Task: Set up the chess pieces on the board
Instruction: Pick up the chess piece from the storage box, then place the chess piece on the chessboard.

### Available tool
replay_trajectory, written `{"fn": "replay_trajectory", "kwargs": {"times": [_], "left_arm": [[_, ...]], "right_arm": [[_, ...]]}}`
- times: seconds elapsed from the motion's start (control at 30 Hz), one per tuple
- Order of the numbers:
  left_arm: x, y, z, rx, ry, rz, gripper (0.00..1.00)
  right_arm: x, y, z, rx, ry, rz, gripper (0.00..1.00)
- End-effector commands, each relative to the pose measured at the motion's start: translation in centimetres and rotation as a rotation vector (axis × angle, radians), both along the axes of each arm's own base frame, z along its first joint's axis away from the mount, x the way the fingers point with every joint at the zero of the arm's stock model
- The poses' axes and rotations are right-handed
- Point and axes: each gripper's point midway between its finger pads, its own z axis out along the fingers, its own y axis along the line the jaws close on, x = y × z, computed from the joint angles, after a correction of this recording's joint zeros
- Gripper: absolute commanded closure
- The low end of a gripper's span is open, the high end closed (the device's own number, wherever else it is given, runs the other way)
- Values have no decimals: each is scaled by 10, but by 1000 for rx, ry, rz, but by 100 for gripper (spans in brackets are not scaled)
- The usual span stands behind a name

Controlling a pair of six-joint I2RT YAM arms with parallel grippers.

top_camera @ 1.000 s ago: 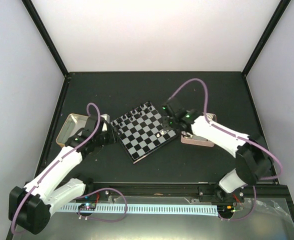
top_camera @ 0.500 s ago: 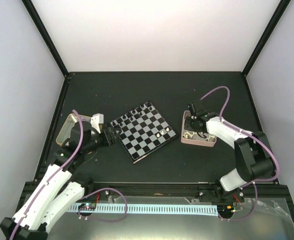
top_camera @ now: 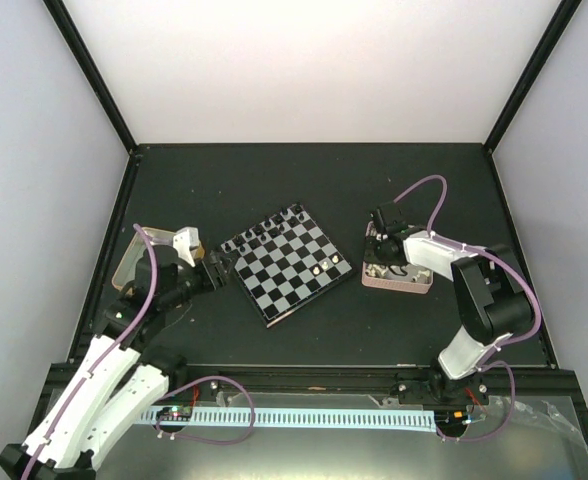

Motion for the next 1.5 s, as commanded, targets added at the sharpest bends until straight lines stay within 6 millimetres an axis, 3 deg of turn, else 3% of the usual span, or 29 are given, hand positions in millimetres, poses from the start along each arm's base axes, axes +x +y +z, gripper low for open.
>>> {"fn": "replay_trajectory", "kwargs": {"times": [0.0,0.23,0.33,0.6,0.83,0.93,1.03,1.2,1.33,1.47], "left_arm": [[9,5,18,0,-12,46,36],[22,-4,23,-7,-21,27,36],[31,-4,27,-5,-61,39,36],[47,-1,45,13,-191,69,36],[42,8,46,50,-251,85,36],[38,14,37,76,-262,102,35],[35,29,28,114,-269,166,33],[34,41,27,144,-315,214,32],[36,45,25,164,-334,237,31],[39,48,21,186,-338,248,30]], "right_arm": [[7,-3,12,-8,-44,-15,94],[1,-23,51,-56,-145,-68,97],[-4,-23,67,-22,-179,-67,97],[-28,22,104,146,-218,120,97],[-46,78,113,133,-201,263,96],[-50,112,113,101,-177,324,96],[-53,132,99,54,-138,347,96],[-65,154,61,-5,-47,390,96],[-75,173,45,-53,-13,452,96],[-75,181,32,-99,9,449,96]]}}
